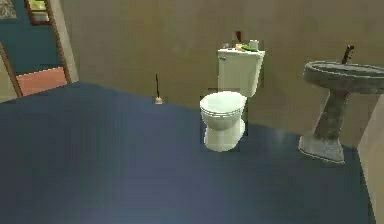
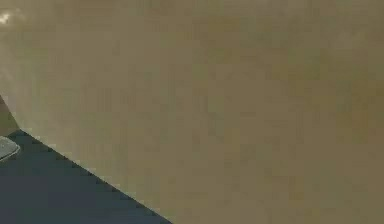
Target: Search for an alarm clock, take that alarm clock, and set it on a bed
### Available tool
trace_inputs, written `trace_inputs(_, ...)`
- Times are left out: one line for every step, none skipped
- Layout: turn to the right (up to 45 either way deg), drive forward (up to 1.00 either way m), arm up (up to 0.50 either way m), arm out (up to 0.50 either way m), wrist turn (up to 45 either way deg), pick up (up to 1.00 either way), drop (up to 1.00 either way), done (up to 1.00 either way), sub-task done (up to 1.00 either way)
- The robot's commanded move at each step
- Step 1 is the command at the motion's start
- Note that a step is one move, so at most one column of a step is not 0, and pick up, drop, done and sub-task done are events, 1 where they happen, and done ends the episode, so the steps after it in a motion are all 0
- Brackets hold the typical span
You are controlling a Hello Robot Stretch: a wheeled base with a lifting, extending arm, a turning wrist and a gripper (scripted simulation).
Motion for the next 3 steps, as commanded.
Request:
trace_inputs(-36.0,0.0,0.0,0.0,0.0,0.0,0.0,0.0,0.0)
trace_inputs(0.0,1.0,0.0,0.0,0.0,0.0,0.0,0.0,0.0)
trace_inputs(0.0,1.0,0.0,0.0,0.0,0.0,0.0,0.0,0.0)
